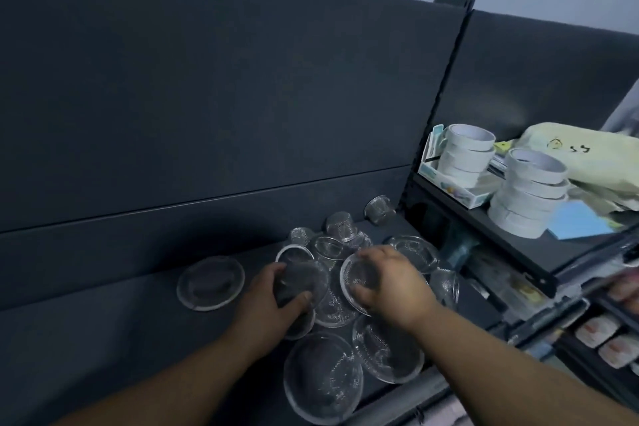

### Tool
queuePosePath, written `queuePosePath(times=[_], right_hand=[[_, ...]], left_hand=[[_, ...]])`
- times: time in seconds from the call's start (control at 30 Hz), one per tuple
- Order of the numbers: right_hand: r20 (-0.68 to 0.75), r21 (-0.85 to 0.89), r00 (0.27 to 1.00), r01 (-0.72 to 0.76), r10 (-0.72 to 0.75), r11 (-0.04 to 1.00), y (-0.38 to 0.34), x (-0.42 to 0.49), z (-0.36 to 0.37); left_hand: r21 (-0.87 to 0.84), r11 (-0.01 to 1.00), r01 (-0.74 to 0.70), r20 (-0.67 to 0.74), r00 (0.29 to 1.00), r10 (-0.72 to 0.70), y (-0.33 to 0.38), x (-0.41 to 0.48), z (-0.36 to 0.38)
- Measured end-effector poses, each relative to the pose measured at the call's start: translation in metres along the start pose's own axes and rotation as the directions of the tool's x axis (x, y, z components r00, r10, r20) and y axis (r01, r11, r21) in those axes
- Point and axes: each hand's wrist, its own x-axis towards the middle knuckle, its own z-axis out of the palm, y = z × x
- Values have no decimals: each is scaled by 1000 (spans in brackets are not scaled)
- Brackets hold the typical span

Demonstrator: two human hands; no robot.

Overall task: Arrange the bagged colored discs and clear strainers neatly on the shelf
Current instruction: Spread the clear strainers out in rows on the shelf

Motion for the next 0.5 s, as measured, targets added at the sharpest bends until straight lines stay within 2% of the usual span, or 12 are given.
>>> queuePosePath(times=[0.2, 0.4, 0.5], right_hand=[[54, 25, 997, 61, -62, 998, 31, 27, 5], [21, 115, 999, 47, -50, 992, 40, 44, 11], [8, 112, 997, 71, -72, 991, 40, 46, 12]], left_hand=[[162, 980, -115, 42, 993, 109, 27, 16, 41], [287, 934, -211, 119, 976, 184, 32, 21, 43], [310, 916, -253, -21, 962, 273, 26, 10, 20]])
